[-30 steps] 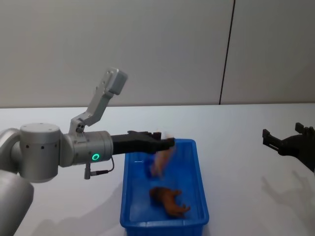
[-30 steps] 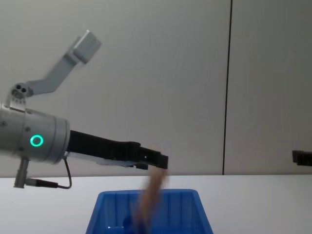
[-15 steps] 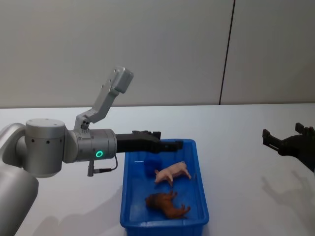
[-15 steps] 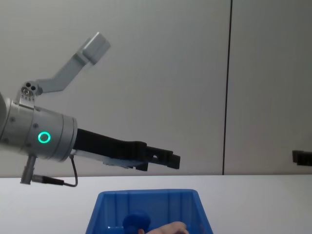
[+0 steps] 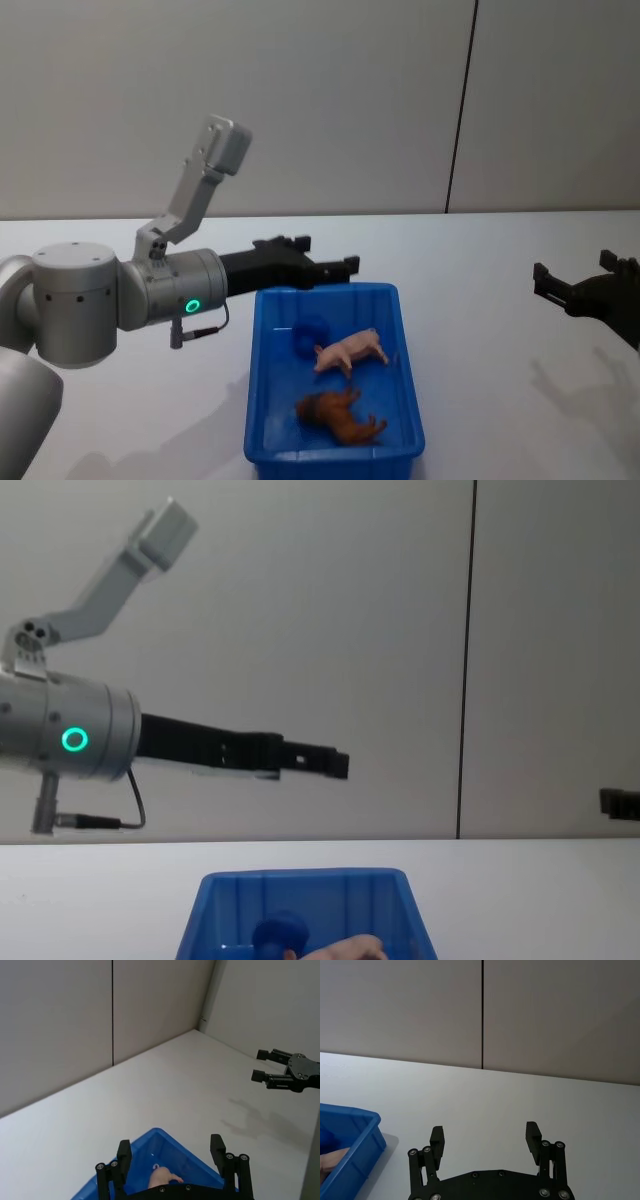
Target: Pick up the two dolls from the table and place them into the box.
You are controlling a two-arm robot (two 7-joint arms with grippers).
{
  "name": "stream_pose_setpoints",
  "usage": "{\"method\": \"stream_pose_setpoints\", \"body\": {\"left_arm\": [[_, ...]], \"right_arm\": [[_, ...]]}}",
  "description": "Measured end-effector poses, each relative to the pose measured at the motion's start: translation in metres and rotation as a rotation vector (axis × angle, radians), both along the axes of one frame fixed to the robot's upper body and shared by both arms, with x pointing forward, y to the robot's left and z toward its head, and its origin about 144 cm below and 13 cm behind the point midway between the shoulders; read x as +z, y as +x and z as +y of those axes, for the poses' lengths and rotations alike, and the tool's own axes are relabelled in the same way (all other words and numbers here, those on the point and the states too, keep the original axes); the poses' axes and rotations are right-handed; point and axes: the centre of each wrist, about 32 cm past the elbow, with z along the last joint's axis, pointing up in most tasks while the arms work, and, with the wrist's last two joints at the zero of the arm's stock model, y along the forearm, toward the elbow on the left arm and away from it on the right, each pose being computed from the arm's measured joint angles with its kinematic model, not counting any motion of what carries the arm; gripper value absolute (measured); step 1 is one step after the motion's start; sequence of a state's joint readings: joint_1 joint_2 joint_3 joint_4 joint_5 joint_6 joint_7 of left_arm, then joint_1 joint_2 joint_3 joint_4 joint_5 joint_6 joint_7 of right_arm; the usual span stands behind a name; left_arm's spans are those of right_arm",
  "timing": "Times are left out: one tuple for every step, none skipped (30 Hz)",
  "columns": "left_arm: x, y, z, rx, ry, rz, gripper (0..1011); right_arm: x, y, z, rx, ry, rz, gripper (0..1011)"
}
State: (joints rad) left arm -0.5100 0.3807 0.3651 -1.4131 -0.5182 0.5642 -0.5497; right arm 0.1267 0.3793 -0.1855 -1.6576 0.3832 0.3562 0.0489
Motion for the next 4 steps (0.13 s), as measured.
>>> {"method": "stream_pose_setpoints", "body": {"left_arm": [[0.0007, -0.0013, 0.0003, 0.005, -0.001, -0.011, 1001], [0.0013, -0.0022, 0.0005, 0.01, -0.002, -0.021, 1001], [0.0021, -0.0041, 0.0011, 0.023, -0.003, -0.044, 1001], [0.0024, -0.0054, 0.0015, 0.029, -0.004, -0.055, 1001]], "right_arm": [[0.0, 0.0, 0.0, 0.0, 0.0, 0.0, 1001], [0.0, 0.0, 0.0, 0.0, 0.0, 0.0, 1001], [0.0, 0.0, 0.0, 0.0, 0.0, 0.0, 1001], [0.0, 0.0, 0.0, 0.0, 0.0, 0.0, 1001]]}}
